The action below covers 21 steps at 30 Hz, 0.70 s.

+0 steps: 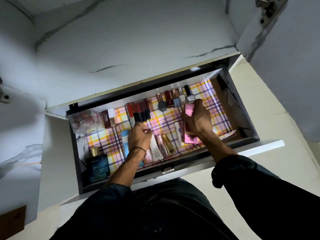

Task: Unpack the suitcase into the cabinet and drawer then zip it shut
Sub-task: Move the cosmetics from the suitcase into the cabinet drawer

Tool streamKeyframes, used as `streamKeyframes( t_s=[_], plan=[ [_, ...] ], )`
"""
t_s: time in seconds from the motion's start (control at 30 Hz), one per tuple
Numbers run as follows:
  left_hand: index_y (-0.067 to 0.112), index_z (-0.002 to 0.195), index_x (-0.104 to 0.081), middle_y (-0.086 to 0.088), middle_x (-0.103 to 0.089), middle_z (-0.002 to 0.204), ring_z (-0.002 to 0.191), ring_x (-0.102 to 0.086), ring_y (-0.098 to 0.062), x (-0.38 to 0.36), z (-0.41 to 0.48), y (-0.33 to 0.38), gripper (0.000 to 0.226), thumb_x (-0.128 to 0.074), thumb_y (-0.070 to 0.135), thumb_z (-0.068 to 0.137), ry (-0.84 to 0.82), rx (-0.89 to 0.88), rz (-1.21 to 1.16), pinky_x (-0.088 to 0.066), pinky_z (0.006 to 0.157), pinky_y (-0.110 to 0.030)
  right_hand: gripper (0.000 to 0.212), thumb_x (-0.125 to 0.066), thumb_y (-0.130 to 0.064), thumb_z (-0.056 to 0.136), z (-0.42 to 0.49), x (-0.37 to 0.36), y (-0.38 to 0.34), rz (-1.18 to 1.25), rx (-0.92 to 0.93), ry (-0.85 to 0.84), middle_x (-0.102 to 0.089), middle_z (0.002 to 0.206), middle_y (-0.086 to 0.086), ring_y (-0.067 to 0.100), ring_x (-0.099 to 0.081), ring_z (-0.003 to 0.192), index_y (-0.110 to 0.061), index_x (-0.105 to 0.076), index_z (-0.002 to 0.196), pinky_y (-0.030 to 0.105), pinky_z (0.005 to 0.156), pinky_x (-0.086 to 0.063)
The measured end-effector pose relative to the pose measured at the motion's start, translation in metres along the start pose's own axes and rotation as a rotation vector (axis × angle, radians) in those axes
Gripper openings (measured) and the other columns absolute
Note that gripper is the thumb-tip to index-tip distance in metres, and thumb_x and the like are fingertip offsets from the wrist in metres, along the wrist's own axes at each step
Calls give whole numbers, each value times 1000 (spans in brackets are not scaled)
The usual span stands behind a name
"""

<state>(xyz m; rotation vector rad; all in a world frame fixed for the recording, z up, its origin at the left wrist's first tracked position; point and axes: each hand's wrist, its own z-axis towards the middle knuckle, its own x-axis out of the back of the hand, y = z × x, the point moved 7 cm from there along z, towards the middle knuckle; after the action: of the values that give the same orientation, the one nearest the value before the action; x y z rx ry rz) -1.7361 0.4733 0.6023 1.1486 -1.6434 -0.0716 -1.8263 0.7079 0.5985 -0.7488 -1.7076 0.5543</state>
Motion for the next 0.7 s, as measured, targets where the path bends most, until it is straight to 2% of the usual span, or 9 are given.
streamKeyframes(
  t_s=[0.1,0.2,0.3,0.37,0.4,0.5,0.6,0.67,0.7],
  plan=[
    [1,119,-51,-17,-55,117,101,-60,-34,35,4,-35,46,-73,22,85,138,43,110,-52,78,-40,58,-61,-52,89,-10,-17,-38,82,234,-48,-65,94,8,20,-64,75,-11,-42,125,39,67,-57],
    [-6,132,-37,-25,-42,129,111,-52,-44,50,1,-68,77,-79,29,79,83,150,206,-46,86,-45,57,-61,-53,89,-26,-46,-73,155,351,-212,-65,91,6,19,-66,77,-13,-41,124,36,64,-56],
    [-3,127,-40,-23,-54,124,110,-56,-39,47,-5,-82,77,-83,34,75,-71,181,228,-45,83,-39,63,-72,-46,87,-36,-81,-94,113,269,-346,-69,98,6,24,-69,83,-14,-37,130,35,68,-56],
    [0,122,-45,-20,-61,119,108,-59,-36,46,-7,-86,66,-82,31,76,-97,172,209,-44,79,-36,80,-75,-49,85,-41,-105,-102,24,213,-414,-69,112,10,28,-68,93,-19,-29,143,38,78,-57],
    [0,121,-46,-19,-62,118,107,-59,-35,47,-7,-88,62,-81,29,78,-96,171,194,-44,79,-36,82,-75,-50,84,-45,-114,-106,-2,199,-445,-69,115,10,28,-68,93,-19,-28,144,37,78,-57],
    [0,122,-46,-20,-62,119,109,-59,-36,57,-6,-97,59,-80,22,79,-83,177,167,-45,85,-38,59,-74,-38,89,-56,-133,-118,-46,193,-480,-65,116,10,26,-63,95,-14,-42,132,30,74,-48],
    [0,132,-40,-23,-59,125,115,-57,-37,72,-6,-105,65,-77,17,81,-76,152,191,-45,91,-40,26,-63,-20,97,-65,-148,-128,-135,254,-495,-57,97,1,16,-56,80,-9,-51,118,11,55,-37],
    [3,140,-32,-24,-57,127,116,-57,-38,81,-7,-111,73,-75,17,83,-73,127,215,-46,92,-43,14,-59,-18,100,-70,-162,-134,-158,237,-513,-55,89,0,16,-56,74,-9,-52,109,11,45,-30],
    [5,142,-30,-23,-58,127,115,-57,-38,83,-7,-113,76,-75,18,83,-75,99,228,-47,91,-44,16,-59,-20,100,-72,-167,-136,-169,236,-505,-56,91,2,18,-56,75,-9,-52,110,13,45,-29]
  ],
)
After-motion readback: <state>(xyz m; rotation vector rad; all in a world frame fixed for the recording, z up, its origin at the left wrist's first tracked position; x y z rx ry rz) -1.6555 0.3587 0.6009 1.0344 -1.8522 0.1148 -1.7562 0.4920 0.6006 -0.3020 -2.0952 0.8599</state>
